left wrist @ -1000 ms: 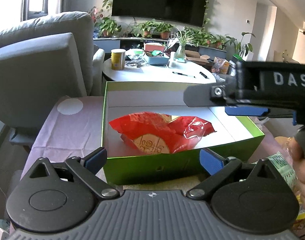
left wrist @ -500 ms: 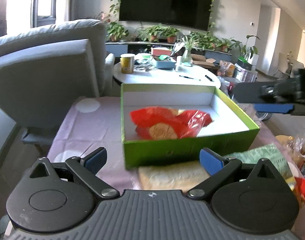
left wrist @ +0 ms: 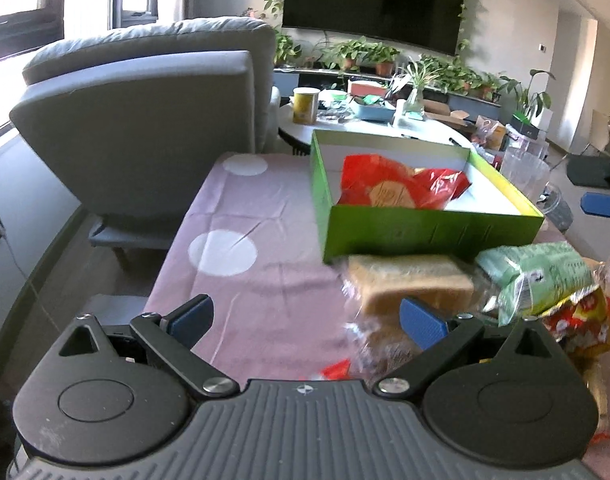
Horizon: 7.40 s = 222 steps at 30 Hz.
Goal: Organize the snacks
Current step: 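Move the right gripper back to the pile and grasp the red-silver snack pack, then carry the red-silver snack pack with the right gripper and release it into the green box, then move the right gripper down to the bagged sliced bread loaf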
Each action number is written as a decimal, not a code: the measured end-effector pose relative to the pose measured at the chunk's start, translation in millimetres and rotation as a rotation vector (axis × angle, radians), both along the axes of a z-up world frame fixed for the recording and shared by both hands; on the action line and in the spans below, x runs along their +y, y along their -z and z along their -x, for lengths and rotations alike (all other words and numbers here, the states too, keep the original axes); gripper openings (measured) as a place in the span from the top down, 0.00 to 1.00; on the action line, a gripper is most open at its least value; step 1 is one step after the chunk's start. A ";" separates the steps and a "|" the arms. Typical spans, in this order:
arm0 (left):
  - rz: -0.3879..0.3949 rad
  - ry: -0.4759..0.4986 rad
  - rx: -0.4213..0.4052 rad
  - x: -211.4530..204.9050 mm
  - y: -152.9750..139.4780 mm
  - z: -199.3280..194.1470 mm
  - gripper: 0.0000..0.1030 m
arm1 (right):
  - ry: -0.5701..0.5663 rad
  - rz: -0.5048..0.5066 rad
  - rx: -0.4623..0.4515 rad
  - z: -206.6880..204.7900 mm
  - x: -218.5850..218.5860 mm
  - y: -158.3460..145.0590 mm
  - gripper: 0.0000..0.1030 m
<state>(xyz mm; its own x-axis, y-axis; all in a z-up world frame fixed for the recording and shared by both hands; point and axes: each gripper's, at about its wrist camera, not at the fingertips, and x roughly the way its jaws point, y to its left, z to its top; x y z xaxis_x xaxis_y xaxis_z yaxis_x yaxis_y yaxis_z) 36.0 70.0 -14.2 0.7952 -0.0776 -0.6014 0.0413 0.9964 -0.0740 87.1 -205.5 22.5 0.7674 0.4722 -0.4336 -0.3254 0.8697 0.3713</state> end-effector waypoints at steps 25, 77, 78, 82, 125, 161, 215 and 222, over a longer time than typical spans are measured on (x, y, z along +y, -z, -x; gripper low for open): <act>-0.031 0.039 0.130 -1.4 37.1 44.8 0.03 | -0.156 0.091 0.120 40.9 52.4 42.9 0.42; -0.069 0.370 -0.164 -95.2 -40.6 20.5 0.17 | -0.206 0.005 0.095 33.0 49.9 2.1 0.53; -0.071 0.376 -0.168 -97.5 -42.0 19.3 0.17 | -0.202 0.004 0.092 31.4 46.1 0.7 0.53; -0.071 0.397 -0.180 -106.4 -47.9 10.3 0.17 | -0.181 0.009 0.076 24.9 36.5 -4.7 0.53; 0.001 0.391 -0.103 -181.4 -35.0 -120.1 0.24 | -0.047 -0.004 0.090 -94.8 -30.2 5.7 0.53; 0.029 0.348 -0.003 -194.3 -16.8 -155.5 0.24 | 0.007 -0.086 0.118 -119.7 -45.5 21.5 0.53; 0.001 0.078 0.046 -52.1 23.2 -75.3 0.09 | -0.129 0.049 0.130 -33.5 29.4 8.1 0.53; 0.021 0.083 0.068 -46.5 37.5 -76.1 0.07 | -0.106 0.084 0.290 -54.4 61.3 41.5 0.53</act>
